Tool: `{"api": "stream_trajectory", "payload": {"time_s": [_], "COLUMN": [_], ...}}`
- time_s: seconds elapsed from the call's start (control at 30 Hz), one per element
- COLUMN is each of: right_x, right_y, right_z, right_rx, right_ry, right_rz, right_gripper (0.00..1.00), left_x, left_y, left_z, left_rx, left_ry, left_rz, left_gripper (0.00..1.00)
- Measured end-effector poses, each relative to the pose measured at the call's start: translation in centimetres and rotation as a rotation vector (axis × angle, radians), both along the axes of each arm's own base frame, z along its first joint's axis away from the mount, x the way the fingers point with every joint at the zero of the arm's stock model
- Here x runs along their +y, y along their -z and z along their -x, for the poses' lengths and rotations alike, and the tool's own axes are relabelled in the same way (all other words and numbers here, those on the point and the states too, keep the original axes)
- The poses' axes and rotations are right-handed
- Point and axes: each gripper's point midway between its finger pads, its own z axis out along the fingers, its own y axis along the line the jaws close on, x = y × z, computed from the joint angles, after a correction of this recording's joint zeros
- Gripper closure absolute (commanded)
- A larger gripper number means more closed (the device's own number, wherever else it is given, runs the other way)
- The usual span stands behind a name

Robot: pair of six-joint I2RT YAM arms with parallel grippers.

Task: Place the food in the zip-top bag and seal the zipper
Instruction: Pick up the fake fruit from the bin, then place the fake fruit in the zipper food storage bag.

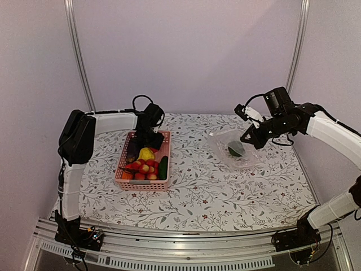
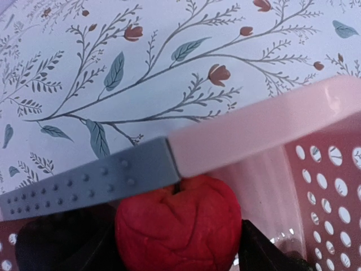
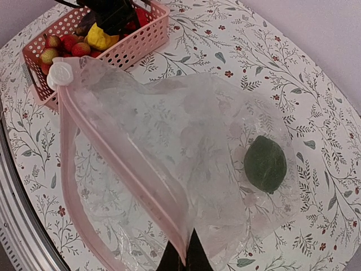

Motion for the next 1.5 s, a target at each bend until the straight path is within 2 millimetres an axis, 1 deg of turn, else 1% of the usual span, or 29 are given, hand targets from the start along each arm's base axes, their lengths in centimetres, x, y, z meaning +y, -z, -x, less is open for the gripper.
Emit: {"api": "stream_trajectory", "payload": {"time_s": [0.07,0.17,0.27,0.33,0.4,0.43,0.53,0.57,0.6,0.63,0.67,0.7,0.77,0.87,0.9,0.93,0.97,1.07,1.1,1.2,1.27,1.33,1.4,1.5], "right_x": [0.0,0.0,0.0,0.0,0.0,-0.1,-0.1,-0.2,-0.2,-0.3,-0.4,-0.4,-0.5,-0.6,-0.6,-0.5,-0.5,-0.4,-0.3,0.0,0.4,0.6,0.9,1.2], "right_y": [0.0,0.0,0.1,0.1,0.2,0.2,0.3,0.4,0.5,0.5,0.6,0.6,0.6,-0.2,-0.6,-0.9,-1.2,-2.0,-2.3,-3.2,-3.7,-3.9,-4.0,-4.0], "right_z": [0.0,0.0,0.1,0.1,0.1,0.2,0.3,0.4,0.4,0.5,0.5,0.6,0.8,0.9,0.8,0.8,0.8,0.9,1.0,1.2,1.4,1.6,1.7,1.6], "right_rx": [0.001,0.001,0.003,0.004,0.005,0.007,0.013,0.016,0.019,0.021,0.025,0.029,0.036,0.035,0.028,0.024,0.020,0.016,0.017,0.022,0.028,0.037,0.048,0.065], "right_ry": [-0.001,-0.002,-0.002,-0.002,-0.004,-0.004,-0.006,-0.006,-0.006,-0.005,-0.004,-0.004,-0.005,-0.008,-0.009,-0.010,-0.011,-0.017,-0.022,-0.040,-0.054,-0.066,-0.076,-0.086], "right_rz": [-0.001,-0.002,0.000,0.002,0.004,0.005,0.011,0.014,0.016,0.019,0.023,0.026,0.033,0.035,0.033,0.031,0.029,0.023,0.017,-0.006,-0.022,-0.034,-0.043,-0.053], "right_gripper": [1.00,1.00,0.99,1.00,0.99,0.99,1.00,1.00,1.00,1.00,1.00,1.00,1.00,1.00,1.00,1.00,1.00,1.00,1.00,1.00,1.00,1.00,1.00,1.00], "left_x": [0.0,0.0,0.1,0.0,-0.1,0.0,-0.5,-0.9,-1.7,-2.4,-3.4,-4.2,-6.7,-10.1,-11.1,-11.7,-12.7,-14.3,-14.8,-16.2,-17.2,-18.4,-20.4,-23.0], "left_y": [-0.2,-0.3,-0.5,-1.1,-2.4,-3.5,-7.9,-9.8,-12.1,-13.8,-15.9,-17.4,-21.0,-24.7,-25.8,-26.5,-27.5,-29.8,-30.6,-32.8,-33.7,-33.9,-33.6,-32.8], "left_z": [-0.2,-0.2,-0.2,0.1,0.6,1.0,2.5,2.9,3.5,4.2,5.3,6.2,8.9,13.3,15.0,16.2,18.1,22.3,23.4,25.7,26.7,27.4,27.7,27.5], "left_rx": [-0.006,-0.008,-0.008,-0.015,-0.030,-0.044,-0.115,-0.148,-0.195,-0.231,-0.275,-0.304,-0.384,-0.471,-0.497,-0.515,-0.546,-0.613,-0.632,-0.685,-0.708,-0.713,-0.704,-0.689], "left_ry": [-0.002,-0.007,-0.014,-0.018,-0.016,-0.016,-0.009,0.002,0.020,0.038,0.067,0.091,0.169,0.292,0.343,0.380,0.441,0.578,0.616,0.702,0.738,0.765,0.782,0.788], "left_rz": [0.000,0.000,0.003,0.011,0.021,0.030,0.078,0.101,0.137,0.165,0.202,0.228,0.309,0.430,0.473,0.509,0.568,0.709,0.750,0.850,0.891,0.914,0.917,0.900], "left_gripper": [0.45,0.51,0.53,0.54,0.54,0.54,0.54,0.55,0.55,0.56,0.57,0.57,0.58,0.59,0.60,0.60,0.60,0.61,0.61,0.62,0.63,0.63,0.63,0.64]}}
